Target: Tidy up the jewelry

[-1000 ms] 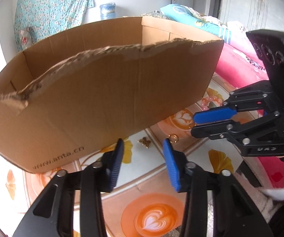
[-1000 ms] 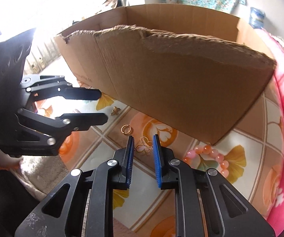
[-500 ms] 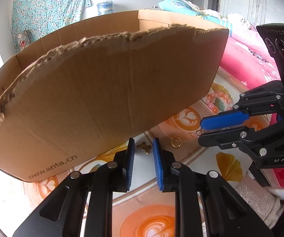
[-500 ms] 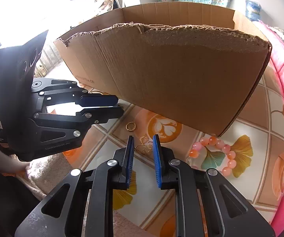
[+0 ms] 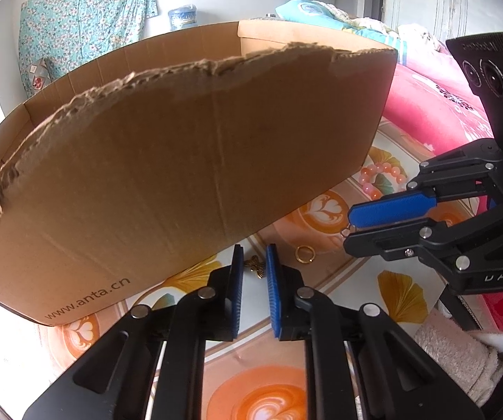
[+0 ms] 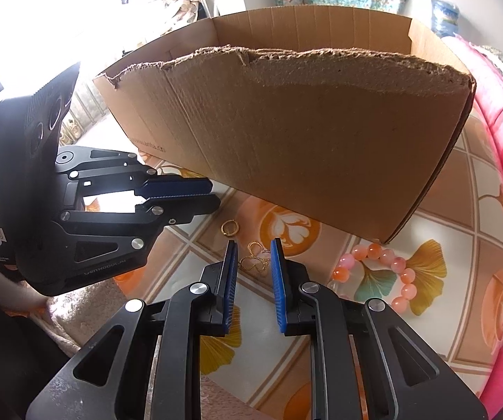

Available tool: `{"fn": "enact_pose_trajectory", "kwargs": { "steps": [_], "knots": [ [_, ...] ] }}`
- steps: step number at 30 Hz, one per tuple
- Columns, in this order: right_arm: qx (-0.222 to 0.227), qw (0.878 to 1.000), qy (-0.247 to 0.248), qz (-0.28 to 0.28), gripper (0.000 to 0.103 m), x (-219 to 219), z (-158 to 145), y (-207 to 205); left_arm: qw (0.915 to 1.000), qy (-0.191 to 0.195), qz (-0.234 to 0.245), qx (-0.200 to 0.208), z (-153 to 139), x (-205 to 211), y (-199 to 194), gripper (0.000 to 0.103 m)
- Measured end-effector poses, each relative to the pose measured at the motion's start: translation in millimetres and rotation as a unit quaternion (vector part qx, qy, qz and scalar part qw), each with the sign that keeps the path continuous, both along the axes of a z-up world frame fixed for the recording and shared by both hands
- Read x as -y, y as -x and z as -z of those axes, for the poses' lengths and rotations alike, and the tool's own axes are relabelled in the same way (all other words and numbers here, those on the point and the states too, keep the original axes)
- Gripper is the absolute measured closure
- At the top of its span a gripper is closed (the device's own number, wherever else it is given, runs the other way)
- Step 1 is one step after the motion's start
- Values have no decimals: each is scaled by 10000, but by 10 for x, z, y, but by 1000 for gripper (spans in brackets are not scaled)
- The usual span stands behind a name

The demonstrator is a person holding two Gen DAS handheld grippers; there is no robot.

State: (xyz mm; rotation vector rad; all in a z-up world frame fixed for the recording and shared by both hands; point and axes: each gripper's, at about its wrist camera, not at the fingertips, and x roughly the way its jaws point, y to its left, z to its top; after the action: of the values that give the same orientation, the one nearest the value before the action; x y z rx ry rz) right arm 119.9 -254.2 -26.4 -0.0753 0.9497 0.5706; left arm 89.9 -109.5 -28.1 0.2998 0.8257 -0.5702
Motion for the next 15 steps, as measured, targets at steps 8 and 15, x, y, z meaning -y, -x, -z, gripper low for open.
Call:
{"fn": "enact_pose_trajectory", "kwargs": {
  "steps": [8, 15],
  "knots": [
    [77, 10000, -15, 53, 86, 14, -103, 70, 9999, 96, 25, 58, -99, -104, 67, 91],
    [261, 9996, -72, 126, 86, 25, -262, 167, 9991, 367, 120, 179, -376, -251, 226, 91]
  ]
}}
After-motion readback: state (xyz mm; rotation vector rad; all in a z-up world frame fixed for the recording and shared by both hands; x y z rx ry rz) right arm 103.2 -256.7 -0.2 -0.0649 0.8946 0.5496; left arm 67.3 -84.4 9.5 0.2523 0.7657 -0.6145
